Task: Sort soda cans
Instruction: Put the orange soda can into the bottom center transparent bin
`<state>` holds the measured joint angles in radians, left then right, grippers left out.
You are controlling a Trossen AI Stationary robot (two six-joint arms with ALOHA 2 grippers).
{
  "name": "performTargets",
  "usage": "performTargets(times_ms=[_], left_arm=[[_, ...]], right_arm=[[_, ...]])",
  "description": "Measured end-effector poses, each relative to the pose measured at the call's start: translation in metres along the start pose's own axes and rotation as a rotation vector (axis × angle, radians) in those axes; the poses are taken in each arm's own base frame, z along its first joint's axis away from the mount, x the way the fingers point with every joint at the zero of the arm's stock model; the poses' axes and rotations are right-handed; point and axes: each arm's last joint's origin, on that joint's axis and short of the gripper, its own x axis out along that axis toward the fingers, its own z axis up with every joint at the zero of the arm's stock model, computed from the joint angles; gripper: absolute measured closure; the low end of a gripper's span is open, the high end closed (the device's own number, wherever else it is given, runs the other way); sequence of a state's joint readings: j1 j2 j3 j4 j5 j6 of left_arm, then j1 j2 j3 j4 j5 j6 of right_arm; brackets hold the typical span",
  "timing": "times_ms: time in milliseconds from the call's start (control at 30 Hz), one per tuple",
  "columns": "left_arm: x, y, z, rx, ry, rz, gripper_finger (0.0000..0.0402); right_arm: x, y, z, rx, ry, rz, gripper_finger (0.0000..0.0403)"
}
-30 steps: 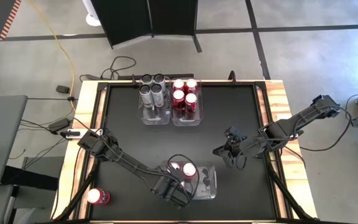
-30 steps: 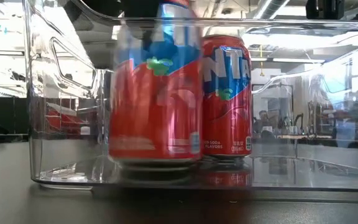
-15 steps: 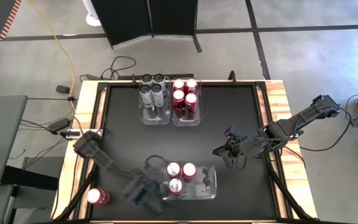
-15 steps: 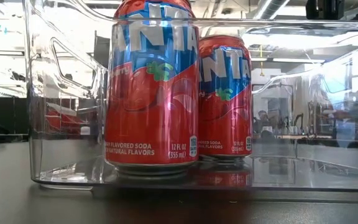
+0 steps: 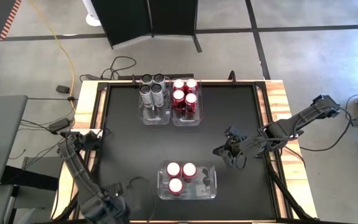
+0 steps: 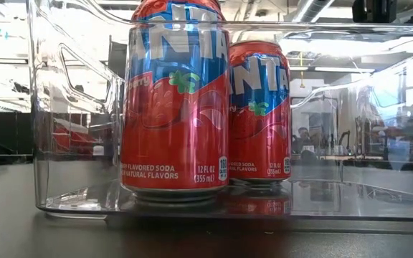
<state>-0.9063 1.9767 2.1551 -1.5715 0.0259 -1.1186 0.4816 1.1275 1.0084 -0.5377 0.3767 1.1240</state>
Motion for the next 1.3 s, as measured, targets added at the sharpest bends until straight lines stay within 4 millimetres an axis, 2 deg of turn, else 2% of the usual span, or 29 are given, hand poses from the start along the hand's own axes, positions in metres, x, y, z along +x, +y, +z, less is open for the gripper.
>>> performTargets(times_ms=[67,167,300,533,667,833,933,1133,1233,1300], left_arm=[[0.001,-0.003,-0.005,0.092,-0.016,0.011,0.0067],[0.000,0.002,0.005,0.041,-0.074,0.040,0.0068],[-0.001,0.019,0.039,-0.106,-0.116,0.039,0.0068],[-0.007,0.055,0.101,-0.066,-0.162,-0.036,0.0068],[-0.009,0.077,0.121,-0.081,-0.080,-0.096,0.0068],[-0.010,0.091,0.119,-0.024,-0.005,-0.027,0.0068],[-0.022,0.092,0.112,0.008,-0.056,-0.032,0.0068],[-0.073,0.102,0.075,-0.065,-0.283,-0.002,0.0068],[-0.101,0.111,0.049,-0.132,-0.416,-0.013,0.0068],[-0.111,0.122,0.030,-0.181,-0.482,-0.001,0.0068]], right_arm=[[0.000,0.000,0.000,0.001,0.000,0.000,0.0337],[0.000,0.000,0.000,-0.001,0.000,0.001,0.0337],[0.000,0.001,-0.002,-0.005,-0.005,0.000,0.0337],[0.005,0.002,0.001,0.004,-0.025,0.007,0.0337],[0.007,0.005,0.001,0.012,-0.033,0.024,0.0337],[0.006,0.005,-0.001,0.004,-0.024,0.027,0.0337],[0.005,0.006,-0.003,-0.002,-0.018,0.031,0.0337],[0.005,0.005,-0.006,-0.015,-0.004,0.018,0.0337],[0.005,0.005,-0.005,-0.015,-0.004,0.016,0.0337],[0.005,0.005,-0.005,-0.015,-0.006,0.016,0.0337]])
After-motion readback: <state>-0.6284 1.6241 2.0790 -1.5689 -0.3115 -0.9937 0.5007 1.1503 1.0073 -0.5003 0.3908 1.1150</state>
